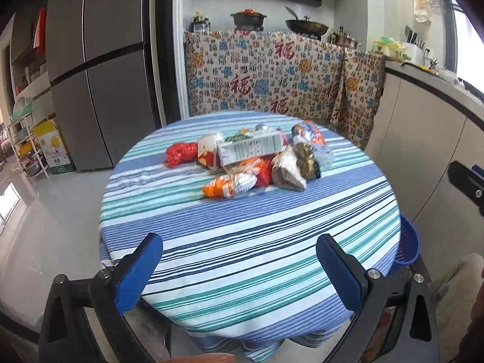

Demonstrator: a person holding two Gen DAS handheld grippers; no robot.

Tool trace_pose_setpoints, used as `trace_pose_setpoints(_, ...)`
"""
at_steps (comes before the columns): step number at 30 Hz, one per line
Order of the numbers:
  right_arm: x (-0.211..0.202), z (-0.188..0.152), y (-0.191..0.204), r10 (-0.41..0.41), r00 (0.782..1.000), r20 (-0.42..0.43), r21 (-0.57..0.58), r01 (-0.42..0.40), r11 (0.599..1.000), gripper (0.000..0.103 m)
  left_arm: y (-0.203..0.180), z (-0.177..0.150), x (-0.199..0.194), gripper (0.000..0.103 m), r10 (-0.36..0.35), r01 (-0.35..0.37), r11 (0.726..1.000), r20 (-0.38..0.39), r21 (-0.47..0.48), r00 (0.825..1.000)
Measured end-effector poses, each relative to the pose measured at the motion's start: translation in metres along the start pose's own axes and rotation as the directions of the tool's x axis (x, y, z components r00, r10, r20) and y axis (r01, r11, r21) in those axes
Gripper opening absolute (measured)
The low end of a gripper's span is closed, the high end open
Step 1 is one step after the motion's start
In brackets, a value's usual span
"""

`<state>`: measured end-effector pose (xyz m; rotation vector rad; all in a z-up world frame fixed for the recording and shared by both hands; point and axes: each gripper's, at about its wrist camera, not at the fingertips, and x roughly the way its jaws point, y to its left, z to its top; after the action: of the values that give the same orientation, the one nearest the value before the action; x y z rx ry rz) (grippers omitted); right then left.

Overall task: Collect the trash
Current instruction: 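Move the right tool to the gold snack wrapper and close on it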

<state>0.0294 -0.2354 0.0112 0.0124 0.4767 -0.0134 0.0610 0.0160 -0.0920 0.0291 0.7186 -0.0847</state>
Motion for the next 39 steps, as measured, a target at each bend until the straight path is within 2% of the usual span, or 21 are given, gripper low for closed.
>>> trace_pose_setpoints(6,0.039,-0.015,0.0,0.027,0.998,-0.063,-0.013,-0.028,1.0,0.103,0.012,-0.009,0.052,0.103,0.051,-0.048,0.998,-0.066,0.045,0.996)
trace_pose_setpoints(13,0.102,-0.033,0.001,0.052,0.985,-0.165,-0.032,-0.058,0.998,0.103,0.011,-0.011,0.101,0.103,0.027,-0.017,0.998,-0.153,0.067,0.988)
trace_pose_setpoints(16,0.133,-0.04,0.001,0.063,0.973,-0.223,-0.037,-0.073,0.997,0.103,0.009,-0.008,0.118,0.103,0.034,-0.019,0.996,-0.176,0.086,0.984)
trace_pose_setpoints(20,0.175,-0.05,0.002,0.069,0.945,-0.318,-0.047,-0.088,0.995,0.103,0.009,-0.003,0.138,0.103,0.042,-0.025,0.996,-0.206,0.086,0.978)
trace_pose_setpoints(24,0.206,-0.056,0.003,0.081,0.916,-0.393,-0.052,-0.11,0.993,0.103,0.016,0.003,0.15,0.103,-0.007,0.016,0.999,-0.235,0.033,0.972)
trace_pose_setpoints(26,0.218,-0.056,0.006,0.08,0.904,-0.421,-0.065,-0.118,0.991,0.103,0.018,0.006,0.154,0.103,-0.001,0.009,1.0,-0.236,0.03,0.972)
trace_pose_setpoints(35,0.242,-0.047,0.008,0.133,0.893,-0.429,-0.079,-0.184,0.98,0.103,0.021,0.014,0.16,0.103,-0.006,0.016,0.999,-0.256,0.037,0.967)
trace_pose_setpoints(37,0.243,-0.046,0.007,0.14,0.893,-0.429,-0.081,-0.192,0.978,0.103,0.021,0.017,0.163,0.103,-0.029,0.048,0.997,-0.263,0.067,0.964)
trace_pose_setpoints(39,0.241,-0.046,0.007,0.141,0.893,-0.427,-0.081,-0.193,0.978,0.103,0.026,0.021,0.166,0.103,-0.076,0.111,0.987,-0.277,0.115,0.958)
